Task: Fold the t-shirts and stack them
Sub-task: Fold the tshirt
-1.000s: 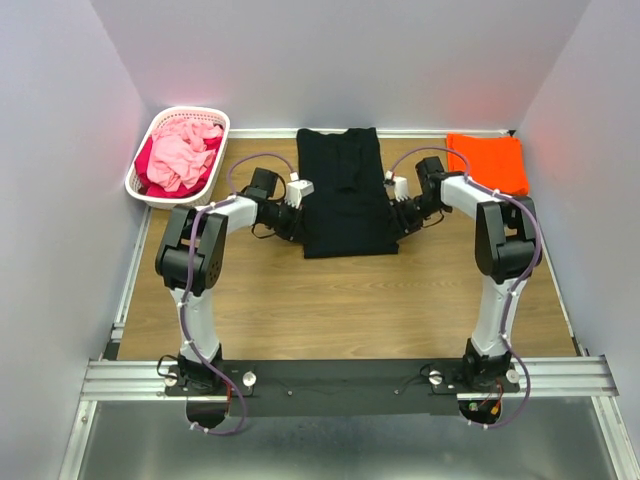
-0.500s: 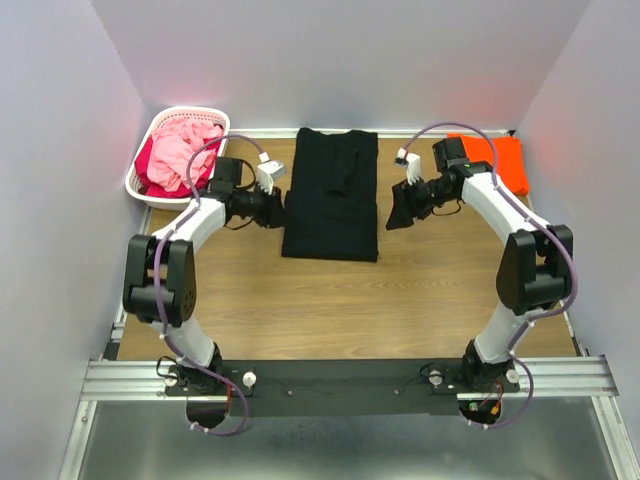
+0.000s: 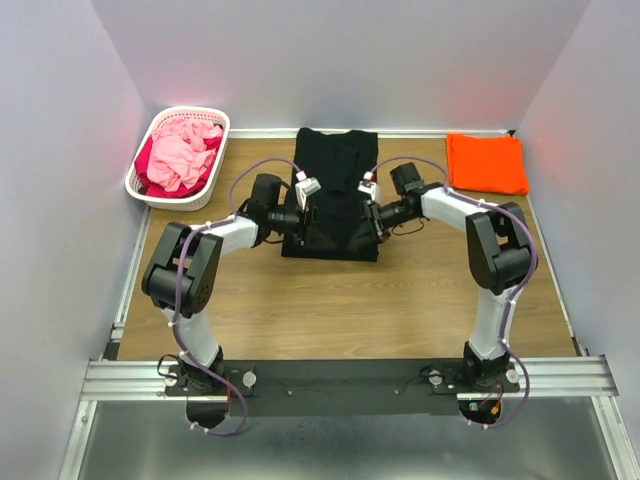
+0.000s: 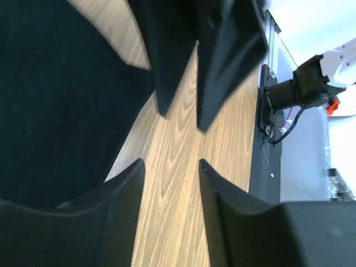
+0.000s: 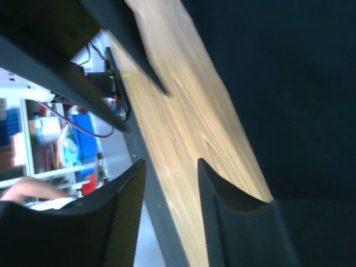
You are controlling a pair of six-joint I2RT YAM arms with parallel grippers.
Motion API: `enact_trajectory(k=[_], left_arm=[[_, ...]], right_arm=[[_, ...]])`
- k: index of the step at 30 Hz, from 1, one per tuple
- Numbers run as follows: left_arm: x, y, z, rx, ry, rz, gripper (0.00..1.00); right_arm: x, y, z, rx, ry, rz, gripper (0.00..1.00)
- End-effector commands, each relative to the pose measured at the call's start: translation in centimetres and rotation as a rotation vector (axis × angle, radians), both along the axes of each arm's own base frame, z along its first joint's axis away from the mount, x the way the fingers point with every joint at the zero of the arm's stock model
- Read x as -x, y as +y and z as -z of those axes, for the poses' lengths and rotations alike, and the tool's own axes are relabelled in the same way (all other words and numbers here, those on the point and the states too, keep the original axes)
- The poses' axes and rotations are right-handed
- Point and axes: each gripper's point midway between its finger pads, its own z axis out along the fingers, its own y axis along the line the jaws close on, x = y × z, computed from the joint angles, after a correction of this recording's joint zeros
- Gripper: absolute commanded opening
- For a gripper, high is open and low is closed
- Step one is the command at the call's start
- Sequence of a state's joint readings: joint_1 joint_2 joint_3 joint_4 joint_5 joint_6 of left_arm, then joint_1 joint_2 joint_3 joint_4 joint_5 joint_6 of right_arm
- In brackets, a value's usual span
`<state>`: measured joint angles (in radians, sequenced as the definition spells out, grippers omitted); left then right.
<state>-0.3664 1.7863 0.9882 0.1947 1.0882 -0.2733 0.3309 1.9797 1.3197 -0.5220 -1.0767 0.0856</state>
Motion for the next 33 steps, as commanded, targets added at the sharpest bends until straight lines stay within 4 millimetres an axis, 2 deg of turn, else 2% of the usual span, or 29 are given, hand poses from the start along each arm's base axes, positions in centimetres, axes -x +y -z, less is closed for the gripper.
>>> enact_trajectory(k=[1,4,7,10,15,16,19,20,22,23,24,26,27,28,29,31,33], left_arm=[[0.2,0.5,3.1,0.002,0.115,-0.013,0.49],[-0.5,1.7,6.0,-0.026,0.192,-0.059,0.49],[-1.7,3.2,7.6,-0.041,0.247,-0.121,0.49],[-2.4,4.9,9.2,-0.044,0.304,-0.170,0.49],[-1.8,7.8,10.2,-0.035,0.365,-0.222,0.50],[-1.4,7.9,10.4,-0.037,0.376,-0.219,0.50],[-0.5,8.7,9.9,-0.034,0.371,-0.199,0.50],[-0.7,8.8,8.8,-0.026,0.330,-0.182,0.51],[0.3,9.1,7.9,-0.046,0.268,-0.120,0.52],[0.4,9.2,6.3,-0.040,0.221,-0.098,0.52],[0.0,9.7,4.7,-0.054,0.110,-0.061,0.52],[-1.3,10.3,2.6,-0.089,-0.020,-0.042,0.51],[-1.6,10.6,2.0,-0.117,-0.096,-0.023,0.50],[-1.4,11.0,1.6,-0.153,-0.132,-0.012,0.49],[-2.6,11.8,0.7,-0.226,-0.278,-0.014,0.48],[-3.8,12.4,0.0,-0.307,-0.428,-0.011,0.46],[-4.6,12.1,-1.6,-0.350,-0.627,0.019,0.45]], right_arm=[[0.1,2.5,1.2,-0.017,0.074,0.030,0.47],[-0.2,1.8,4.9,0.073,0.110,0.080,0.43],[0.2,0.7,8.4,0.150,0.162,0.112,0.40],[0.9,-0.8,11.0,0.189,0.247,0.147,0.38],[1.2,-4.7,12.1,0.196,0.331,0.229,0.38],[1.3,-4.7,12.1,0.192,0.322,0.222,0.38],[1.5,-5.8,11.2,0.189,0.305,0.208,0.38],[1.5,-5.8,10.1,0.176,0.274,0.181,0.38],[1.4,-5.9,8.5,0.167,0.228,0.147,0.39],[1.8,-6.0,7.3,0.163,0.232,0.129,0.40],[1.4,-5.9,4.9,0.137,0.149,0.083,0.45],[0.5,-6.1,2.7,0.132,0.023,0.041,0.50],[-0.7,-6.1,1.2,0.132,-0.057,0.029,0.52],[-1.0,-6.3,-0.3,0.139,-0.130,0.010,0.57],[-1.1,-7.1,-0.5,0.183,-0.196,-0.027,0.57],[-2.2,-7.9,-1.6,0.237,-0.312,-0.051,0.58],[-2.9,-9.5,-0.6,0.340,-0.439,-0.114,0.58]])
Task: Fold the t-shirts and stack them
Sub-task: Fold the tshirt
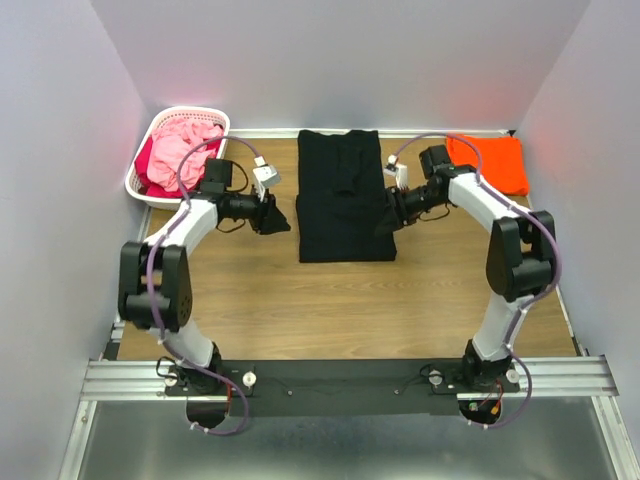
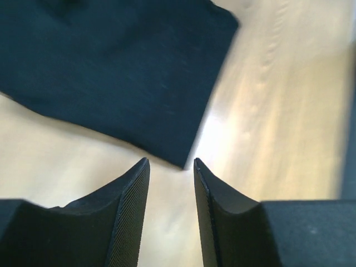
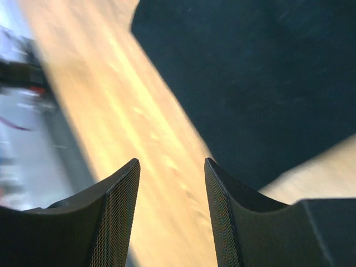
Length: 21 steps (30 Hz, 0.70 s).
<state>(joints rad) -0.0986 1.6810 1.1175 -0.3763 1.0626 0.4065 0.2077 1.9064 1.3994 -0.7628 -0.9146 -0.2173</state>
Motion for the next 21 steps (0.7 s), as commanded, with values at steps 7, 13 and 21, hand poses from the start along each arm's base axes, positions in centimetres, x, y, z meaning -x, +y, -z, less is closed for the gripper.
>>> enact_trajectory(k=[7,13,21], left_arm=[[-0.2,-3.2,-0.7,-0.401,-0.785,0.166,0.45],[1.0,-6.0,2.8,-0.437,-0.802,0.281,0.45],[2.0,-7.8,7.1,-0.538,-0.765,0.380,0.45]], right_arm=[[-1.7,-5.7,2.3,0.415,-0.598,-0.340,0.56],[-0.3,-3.6,3.4,0.419,-0.730,-0.450,0.52],[1.3,-3.3,7.6,0.470,-0.726,-0.535,0.52]])
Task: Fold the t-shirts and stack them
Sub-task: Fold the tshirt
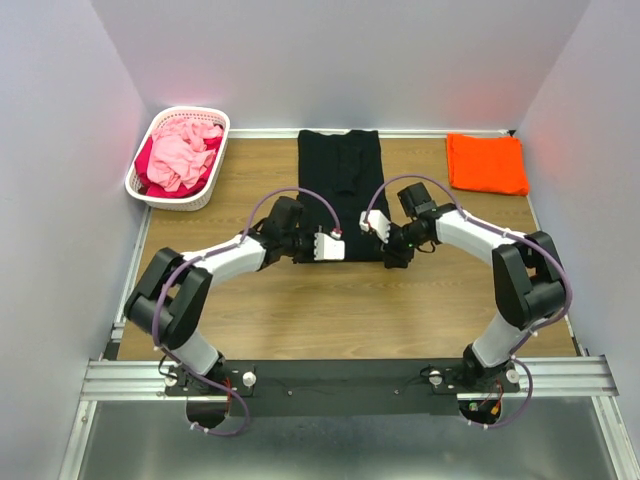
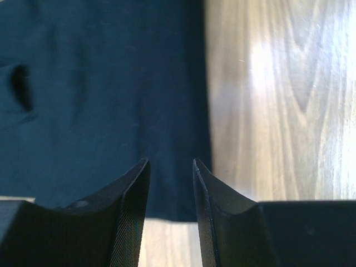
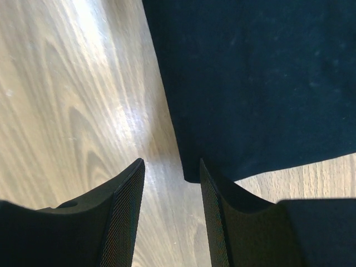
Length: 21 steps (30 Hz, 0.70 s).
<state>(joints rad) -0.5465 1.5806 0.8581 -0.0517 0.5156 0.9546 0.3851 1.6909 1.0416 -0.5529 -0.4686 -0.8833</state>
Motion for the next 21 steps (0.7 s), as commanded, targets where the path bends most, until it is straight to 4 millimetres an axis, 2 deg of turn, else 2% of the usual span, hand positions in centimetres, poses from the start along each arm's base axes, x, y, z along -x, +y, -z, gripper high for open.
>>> enact_trajectory(k=[1,11,15,18,21], left_arm=[[-0.8,0.2,1.6,-0.085,-0.034,-0.004,0.45],[1.3,2.1,3.8,-0.183,-0.021,0.053,0.48],[2.0,2.7,4.4,-0.223,-0.019,0.085,0.48],[2.2,2.9,4.4,-0.229,-0.017,0.088,0.48],[2.5,2.9,4.5,-0.228,-0.004,0.091,0.48]], right_arm=[[-1.5,-0.5,1.2,0.050,-0.085,-0.022,0.51],[-1.0,-1.0,4.1,0.097,-0.062,-0.024,0.51],[-0.7,-1.1,4.3,0.102,-0.049,-0.010,0.44],[-0.9,-0.9,2.3,0.075,-0.092,-0.006,0.43],[-0.7,-0.2,-1.2,0.012,-0.130,-0.011,0.44]])
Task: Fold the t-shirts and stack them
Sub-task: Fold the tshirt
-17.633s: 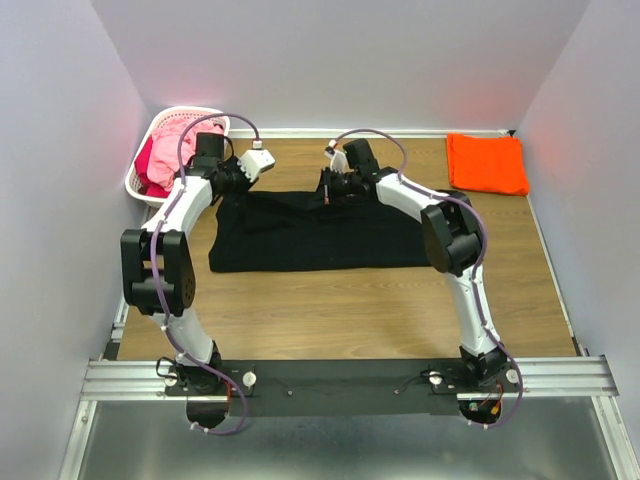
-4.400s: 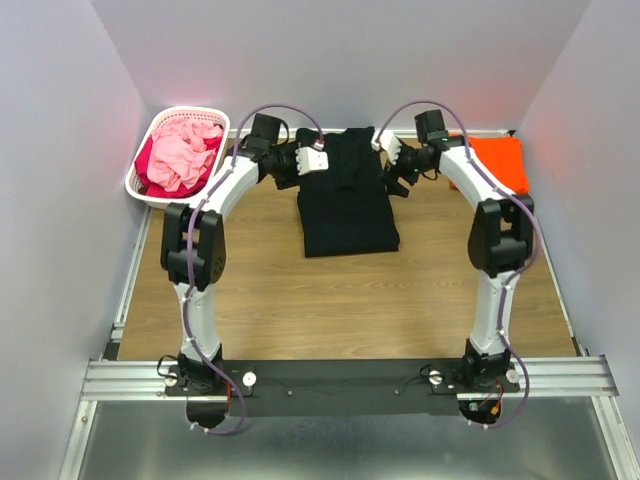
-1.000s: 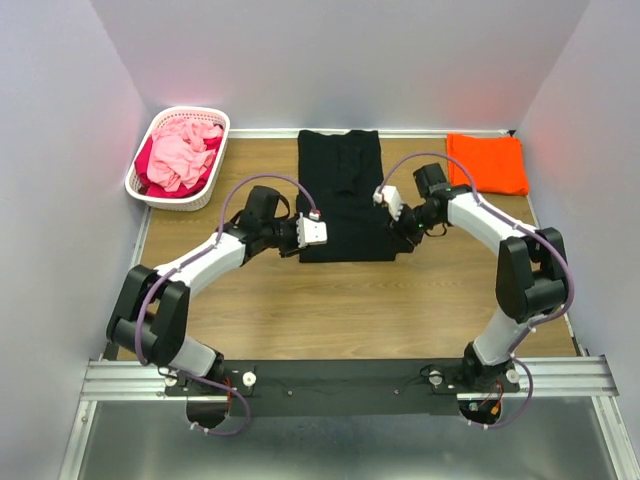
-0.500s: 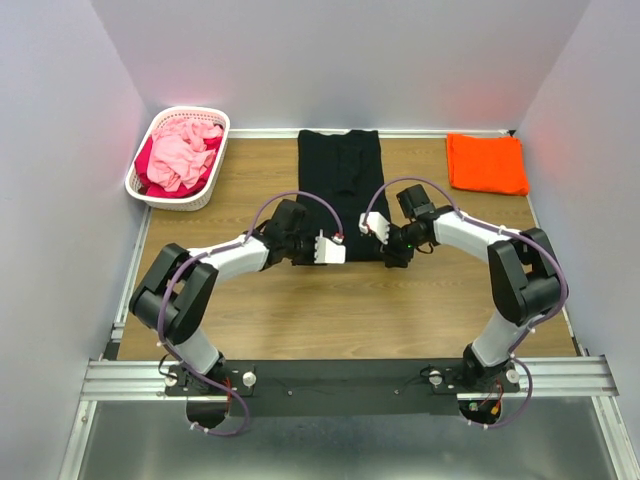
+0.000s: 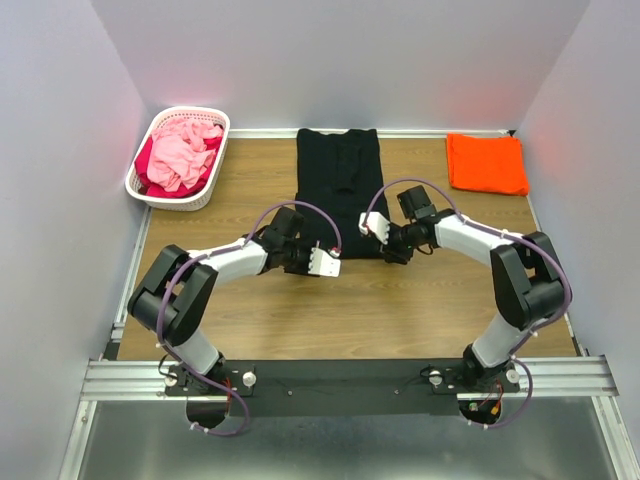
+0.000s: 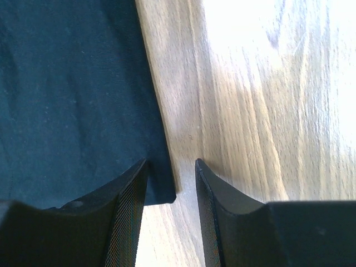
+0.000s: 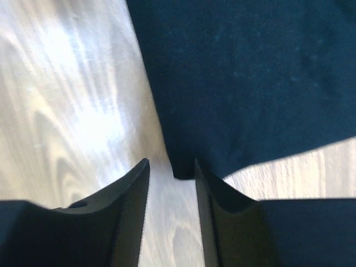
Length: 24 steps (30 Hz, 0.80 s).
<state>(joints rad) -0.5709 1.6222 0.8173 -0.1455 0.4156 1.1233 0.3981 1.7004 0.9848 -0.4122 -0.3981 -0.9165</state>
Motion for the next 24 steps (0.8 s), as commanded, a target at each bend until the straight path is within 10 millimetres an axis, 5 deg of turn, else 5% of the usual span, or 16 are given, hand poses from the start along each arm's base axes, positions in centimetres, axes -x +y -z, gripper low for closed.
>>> enact_trajectory(k=[1,5,8,15,24], left_arm=[[0.8,0.6,0.2,-0.030,0.007,0.018,0.48],[0.8,0.6,0.8,-0.042,0.030,0.012,0.48],[0.5,0.4,0.7,-0.042,0.048,0.002,0.43],[-0.4,0.8,0.6,-0.041,0.084,-0.022,0.41],[-0.9,0.9,1.1,-0.041,0.122,-0.055,0.38]], right_arm=[[1.0,0.4,-3.3,-0.048,-0.023,-0.008,0.47],[-0.2,1.0,-5.1,-0.067,-0.060,-0.011,0.55],[-0.7,1.2,-4.3,-0.057,-0.045,-0.019,0.55],[-1.0,1.6,-1.4,-0.034,0.016,-0.053,0.56],[1.6,-0.1,3.2,0.048,0.100,-0.084,0.57]])
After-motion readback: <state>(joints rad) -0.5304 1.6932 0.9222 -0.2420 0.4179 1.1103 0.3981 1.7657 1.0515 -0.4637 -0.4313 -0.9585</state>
